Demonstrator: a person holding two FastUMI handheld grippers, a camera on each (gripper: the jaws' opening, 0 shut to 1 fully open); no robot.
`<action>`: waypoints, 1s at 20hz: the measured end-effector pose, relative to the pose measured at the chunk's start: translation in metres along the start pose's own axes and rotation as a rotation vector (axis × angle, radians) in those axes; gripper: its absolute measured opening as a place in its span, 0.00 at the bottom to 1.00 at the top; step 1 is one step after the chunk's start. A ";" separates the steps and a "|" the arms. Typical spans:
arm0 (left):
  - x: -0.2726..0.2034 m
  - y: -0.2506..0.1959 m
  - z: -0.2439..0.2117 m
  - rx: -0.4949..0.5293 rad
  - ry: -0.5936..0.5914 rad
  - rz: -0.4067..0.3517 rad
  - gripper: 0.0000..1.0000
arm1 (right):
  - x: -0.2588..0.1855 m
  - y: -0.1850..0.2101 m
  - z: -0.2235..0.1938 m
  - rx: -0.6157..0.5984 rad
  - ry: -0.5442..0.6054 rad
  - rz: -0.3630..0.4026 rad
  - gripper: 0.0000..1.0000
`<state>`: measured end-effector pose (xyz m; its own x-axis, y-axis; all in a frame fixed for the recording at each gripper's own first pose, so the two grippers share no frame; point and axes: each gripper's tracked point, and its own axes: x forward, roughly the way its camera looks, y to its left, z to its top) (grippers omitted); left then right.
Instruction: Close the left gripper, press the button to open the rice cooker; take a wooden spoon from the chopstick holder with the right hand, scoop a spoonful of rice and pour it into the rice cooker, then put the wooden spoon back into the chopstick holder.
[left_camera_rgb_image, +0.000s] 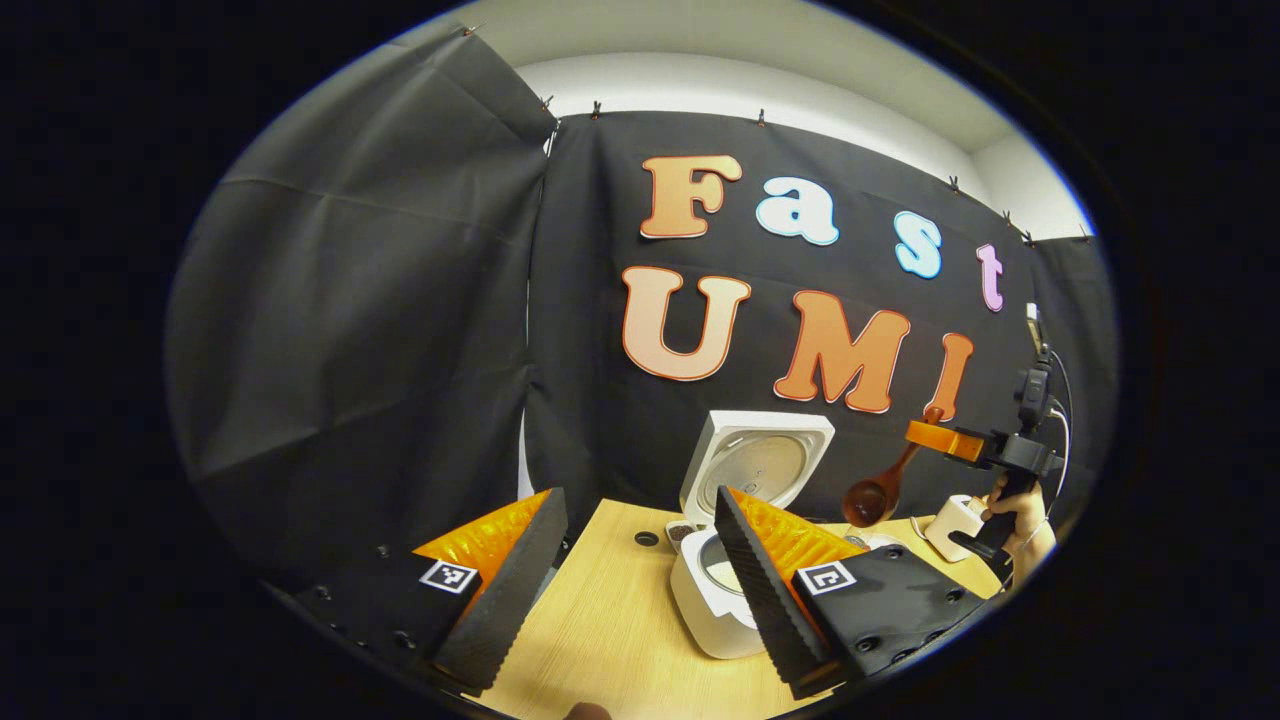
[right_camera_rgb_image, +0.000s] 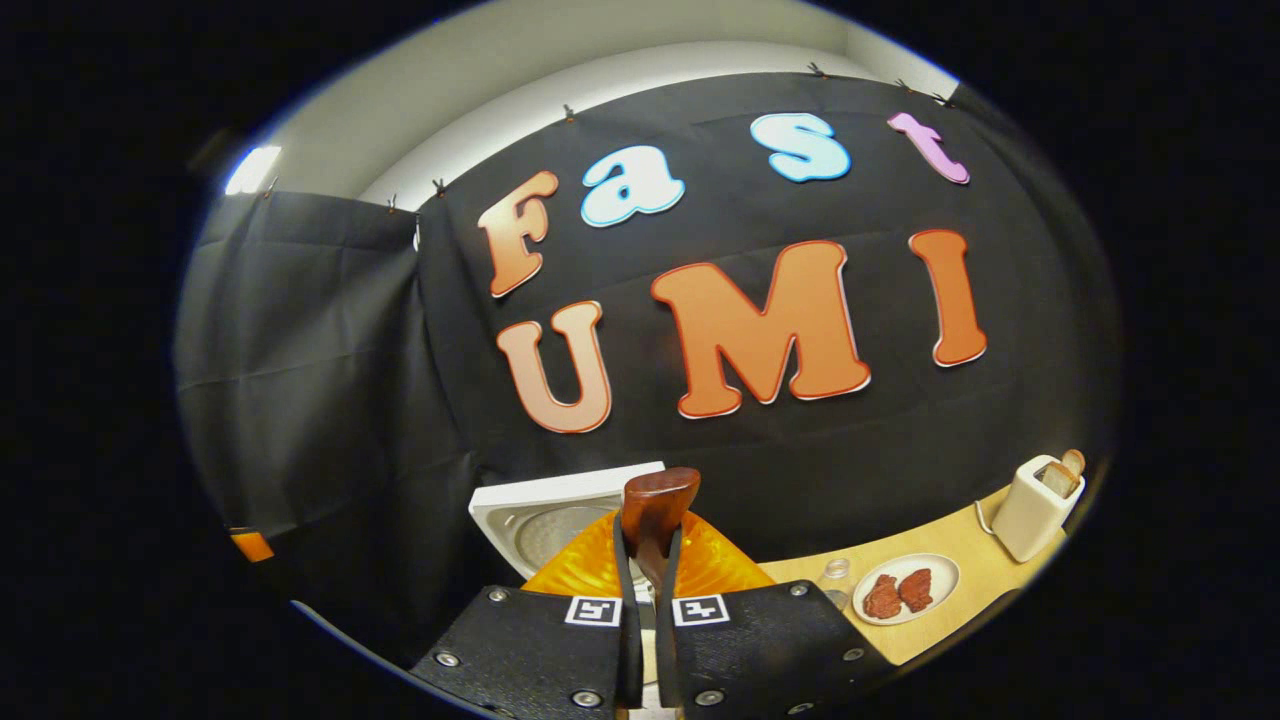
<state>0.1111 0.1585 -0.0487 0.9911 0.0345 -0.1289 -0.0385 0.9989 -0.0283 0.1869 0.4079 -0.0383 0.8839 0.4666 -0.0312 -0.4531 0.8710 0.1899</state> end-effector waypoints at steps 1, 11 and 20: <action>-0.002 -0.007 0.001 0.001 -0.005 -0.008 1.00 | -0.010 -0.014 0.003 0.005 -0.005 -0.021 0.05; -0.009 -0.069 0.006 0.005 -0.024 -0.081 1.00 | -0.142 -0.182 -0.013 0.091 -0.005 -0.282 0.05; -0.011 -0.105 0.008 0.017 -0.023 -0.085 0.98 | -0.217 -0.266 -0.107 0.176 0.078 -0.438 0.05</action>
<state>0.1053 0.0537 -0.0367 0.9934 -0.0499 -0.1035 0.0480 0.9986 -0.0213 0.1036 0.0917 -0.1875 0.9728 0.0771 -0.2183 -0.0069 0.9521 0.3057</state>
